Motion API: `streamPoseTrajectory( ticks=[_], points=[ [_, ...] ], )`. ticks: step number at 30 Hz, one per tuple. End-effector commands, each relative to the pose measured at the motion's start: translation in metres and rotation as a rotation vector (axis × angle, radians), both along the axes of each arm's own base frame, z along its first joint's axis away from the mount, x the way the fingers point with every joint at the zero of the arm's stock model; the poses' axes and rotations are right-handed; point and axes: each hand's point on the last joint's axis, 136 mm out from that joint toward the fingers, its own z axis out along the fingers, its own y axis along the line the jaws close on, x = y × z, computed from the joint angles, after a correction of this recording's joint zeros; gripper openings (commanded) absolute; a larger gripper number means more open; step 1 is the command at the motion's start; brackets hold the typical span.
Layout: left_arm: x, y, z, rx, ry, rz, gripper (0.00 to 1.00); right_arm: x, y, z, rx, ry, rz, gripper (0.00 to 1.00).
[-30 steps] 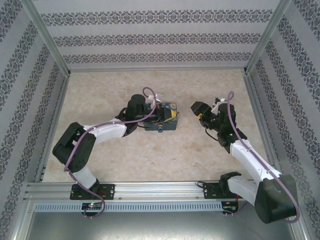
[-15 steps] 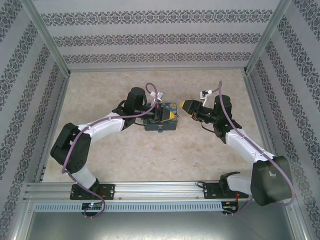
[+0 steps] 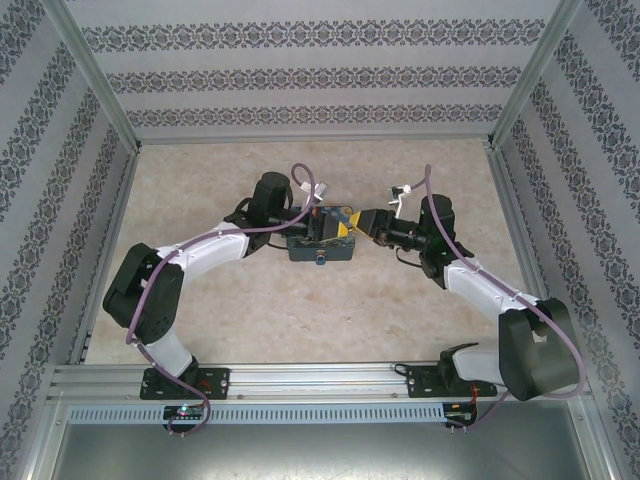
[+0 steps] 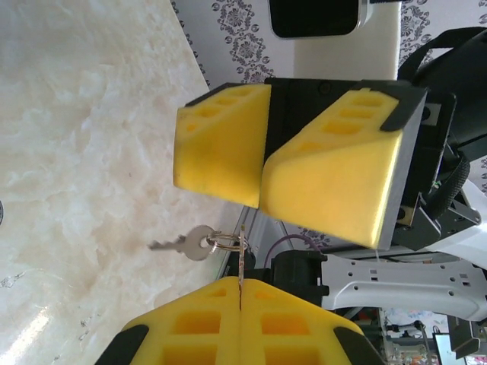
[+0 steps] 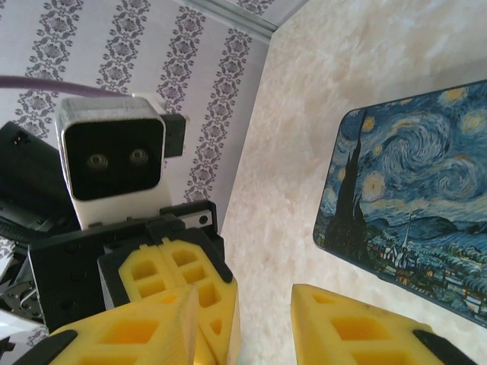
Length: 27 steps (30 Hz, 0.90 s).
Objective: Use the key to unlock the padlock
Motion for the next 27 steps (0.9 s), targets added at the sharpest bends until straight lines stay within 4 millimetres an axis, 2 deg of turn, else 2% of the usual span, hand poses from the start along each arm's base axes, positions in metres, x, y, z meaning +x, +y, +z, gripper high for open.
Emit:
streamPoseTrajectory(
  ticks=[1,16,24,27],
  points=[
    [0.006,0.001,0.008,-0.014,-0.026,-0.013,0.00,-0.007,0.005,0.002,0.017,-0.039,0.037,0.34],
    [0.016,0.004,0.005,-0.009,-0.020,0.000,0.00,-0.014,0.007,0.001,0.049,-0.039,0.055,0.17],
    [0.018,0.002,0.003,-0.009,-0.014,0.000,0.00,-0.014,0.013,0.004,0.057,-0.042,0.072,0.00],
    [0.021,0.002,0.001,-0.008,-0.001,0.011,0.00,-0.015,0.017,0.004,0.056,-0.039,0.071,0.00]
  ],
)
